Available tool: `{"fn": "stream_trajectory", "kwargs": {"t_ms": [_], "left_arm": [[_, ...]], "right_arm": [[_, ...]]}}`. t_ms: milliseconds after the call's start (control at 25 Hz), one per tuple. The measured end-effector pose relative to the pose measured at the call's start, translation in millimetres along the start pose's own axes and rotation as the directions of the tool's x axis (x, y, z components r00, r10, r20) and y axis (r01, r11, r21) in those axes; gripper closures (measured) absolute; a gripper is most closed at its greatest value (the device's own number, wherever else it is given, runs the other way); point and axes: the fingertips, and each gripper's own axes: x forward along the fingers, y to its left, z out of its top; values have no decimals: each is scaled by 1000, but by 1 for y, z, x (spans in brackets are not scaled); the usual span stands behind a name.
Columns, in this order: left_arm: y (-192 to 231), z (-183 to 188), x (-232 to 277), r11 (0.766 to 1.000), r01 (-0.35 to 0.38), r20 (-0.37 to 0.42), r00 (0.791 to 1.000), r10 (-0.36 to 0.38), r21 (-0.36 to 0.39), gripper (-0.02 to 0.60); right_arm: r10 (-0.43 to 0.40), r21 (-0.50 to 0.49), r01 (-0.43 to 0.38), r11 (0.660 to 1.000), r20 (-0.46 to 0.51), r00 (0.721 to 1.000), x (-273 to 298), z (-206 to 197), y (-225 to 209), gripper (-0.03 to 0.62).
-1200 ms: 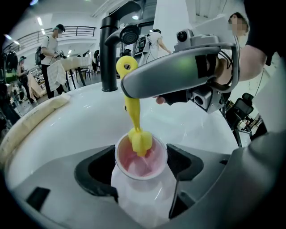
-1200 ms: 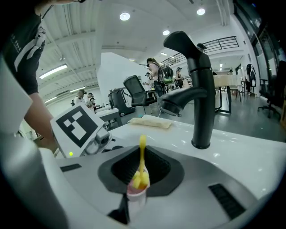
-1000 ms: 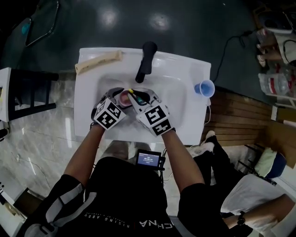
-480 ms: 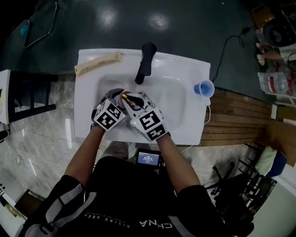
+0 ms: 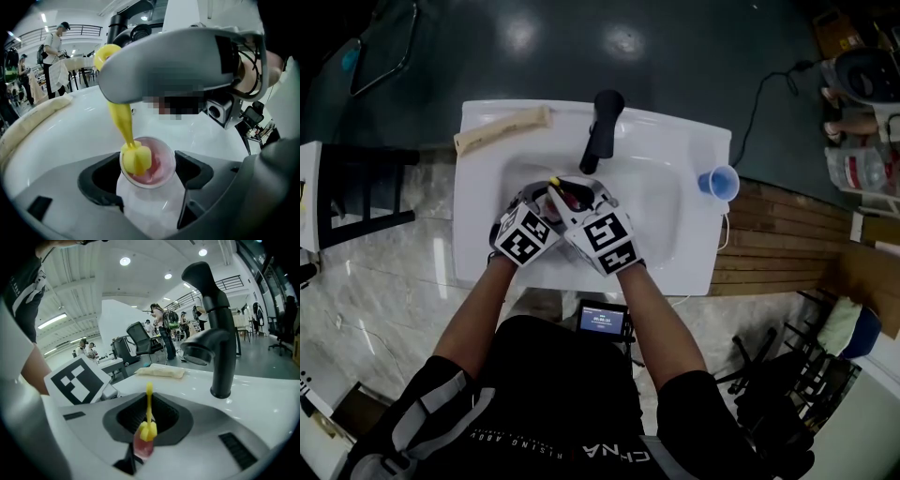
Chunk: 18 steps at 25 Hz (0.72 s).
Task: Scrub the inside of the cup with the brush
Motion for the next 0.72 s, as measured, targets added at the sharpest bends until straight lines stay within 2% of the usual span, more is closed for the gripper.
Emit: {"fn": "stream_trajectory", "kwargs": {"t_ms": [280,520,720], "left_arm": [[-2,-1,0,1000,0,1,1000,0,2,232],[-1,-1,1,1000,0,-3,1000,0,3,232],[-1,-6,2,999,-6,-44,999,8,35,232]], "right_arm": [[-49,-11,49,999,-18,999,-9,-7,-16,554],[-46,-13,45,999,-49,998,-16,-21,-16,554],[-46,1,46,999,-59,997,-19,-32,-13,554]]}}
